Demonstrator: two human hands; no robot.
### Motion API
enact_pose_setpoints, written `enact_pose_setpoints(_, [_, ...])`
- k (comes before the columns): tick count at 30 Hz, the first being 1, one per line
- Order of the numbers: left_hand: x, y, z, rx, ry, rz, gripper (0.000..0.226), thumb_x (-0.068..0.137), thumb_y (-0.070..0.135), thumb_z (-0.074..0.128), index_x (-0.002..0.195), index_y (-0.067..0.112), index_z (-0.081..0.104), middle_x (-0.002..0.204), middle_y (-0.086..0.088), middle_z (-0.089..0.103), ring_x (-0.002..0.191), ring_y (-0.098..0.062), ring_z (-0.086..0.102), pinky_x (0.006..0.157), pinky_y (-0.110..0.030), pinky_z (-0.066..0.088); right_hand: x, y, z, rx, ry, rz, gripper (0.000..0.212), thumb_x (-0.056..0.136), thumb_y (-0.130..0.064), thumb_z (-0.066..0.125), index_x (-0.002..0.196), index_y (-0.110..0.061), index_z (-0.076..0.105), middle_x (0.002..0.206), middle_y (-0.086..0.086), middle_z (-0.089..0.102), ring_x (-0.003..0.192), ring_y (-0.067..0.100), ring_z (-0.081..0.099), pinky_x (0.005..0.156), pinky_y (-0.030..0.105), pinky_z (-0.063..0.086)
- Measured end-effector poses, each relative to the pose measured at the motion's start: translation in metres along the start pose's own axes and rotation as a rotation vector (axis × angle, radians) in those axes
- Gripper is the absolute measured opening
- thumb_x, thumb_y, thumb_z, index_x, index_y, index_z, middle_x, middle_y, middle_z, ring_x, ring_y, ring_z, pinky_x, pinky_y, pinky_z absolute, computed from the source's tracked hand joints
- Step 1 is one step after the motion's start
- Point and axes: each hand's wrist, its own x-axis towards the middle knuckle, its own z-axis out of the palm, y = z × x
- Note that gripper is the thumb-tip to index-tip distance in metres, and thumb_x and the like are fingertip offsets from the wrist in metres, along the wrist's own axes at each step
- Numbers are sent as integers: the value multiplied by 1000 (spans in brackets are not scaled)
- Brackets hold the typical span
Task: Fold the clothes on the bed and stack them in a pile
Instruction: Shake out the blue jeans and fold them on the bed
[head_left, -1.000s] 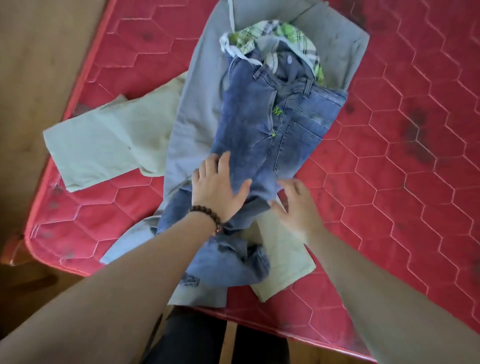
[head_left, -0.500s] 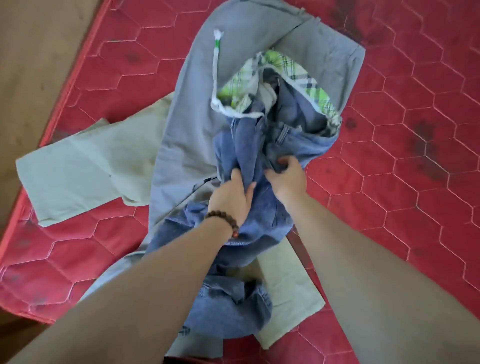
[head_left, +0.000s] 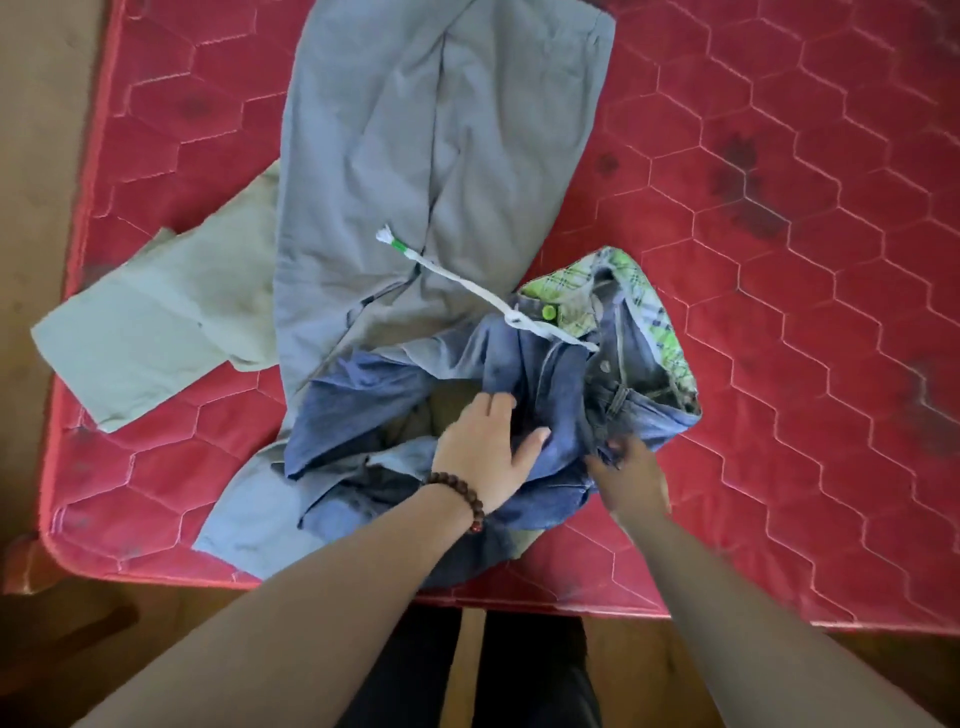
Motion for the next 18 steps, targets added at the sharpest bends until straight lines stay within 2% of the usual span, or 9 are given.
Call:
enact_pose_setpoints(2, [23, 7, -14, -10, 163, 66, 49, 94, 48, 49, 123, 8, 52, 116, -11, 53, 104, -30, 54, 86, -41, 47, 6, 3, -8, -52, 78, -33, 46, 84, -31, 69, 124, -12, 54, 128, 15, 51, 118, 35, 45, 94, 40, 40])
enact_pose_setpoints(4, [60, 18, -27, -7, 250, 128, 48, 94, 43, 52, 123, 4, 52, 117, -15, 52, 107, -33, 52, 89, -42, 45, 19, -3, -17, -57, 150, -94, 56, 85, -34, 68, 134, -16, 48, 141, 13, 39, 129, 35, 35, 105, 47, 35])
enact_pose_setpoints(7, [126, 37, -35, 157, 235, 177, 56, 94, 49, 45, 135, 10, 44, 132, -12, 46, 120, -30, 46, 101, -43, 40, 45, -10, -23, -86, 157, -193, 69, 86, -35, 68, 144, -18, 36, 155, 11, 23, 140, 32, 24, 113, 50, 27])
enact_pose_setpoints(10, [185, 59, -29, 269, 180, 252, 70, 92, 53, 48, 147, 13, 31, 150, -10, 32, 136, -29, 34, 111, -44, 31, 68, -5, -17, -188, 59, -242, 80, 88, -43, 65, 152, -21, 21, 160, 8, 12, 145, 31, 18, 116, 49, 23])
enact_pose_setpoints(13, [229, 84, -14, 273, 40, 337, 83, 88, 50, 58, 154, 21, 15, 159, -8, 17, 142, -29, 28, 114, -45, 30, 77, 11, -3, -347, -2, -277, 76, 88, -49, 62, 148, -19, 27, 147, 10, 35, 132, 32, 37, 107, 46, 35])
enact_pose_setpoints(15, [247, 99, 0, 273, -90, 379, 86, 88, 42, 63, 154, 30, 10, 159, -6, 18, 135, -28, 39, 108, -43, 39, 80, 24, 4, -374, 31, -268, 64, 87, -53, 60, 136, -18, 39, 133, 5, 45, 124, 28, 45, 101, 44, 36])
enact_pose_setpoints(16, [253, 105, 8, 296, -144, 393, 85, 88, 39, 65, 153, 32, 12, 157, -5, 22, 130, -28, 45, 104, -40, 42, 80, 31, 6, -356, 37, -264, 55, 87, -52, 60, 127, -18, 45, 127, 3, 50, 120, 27, 49, 97, 43, 37])
enact_pose_setpoints(18, [257, 111, 23, 367, -187, 399, 69, 89, 36, 63, 149, 33, 29, 148, -6, 36, 121, -29, 51, 97, -40, 45, 76, 46, 7, -348, 32, -297, 34, 89, -46, 59, 110, -20, 52, 114, 1, 59, 113, 27, 55, 89, 41, 36])
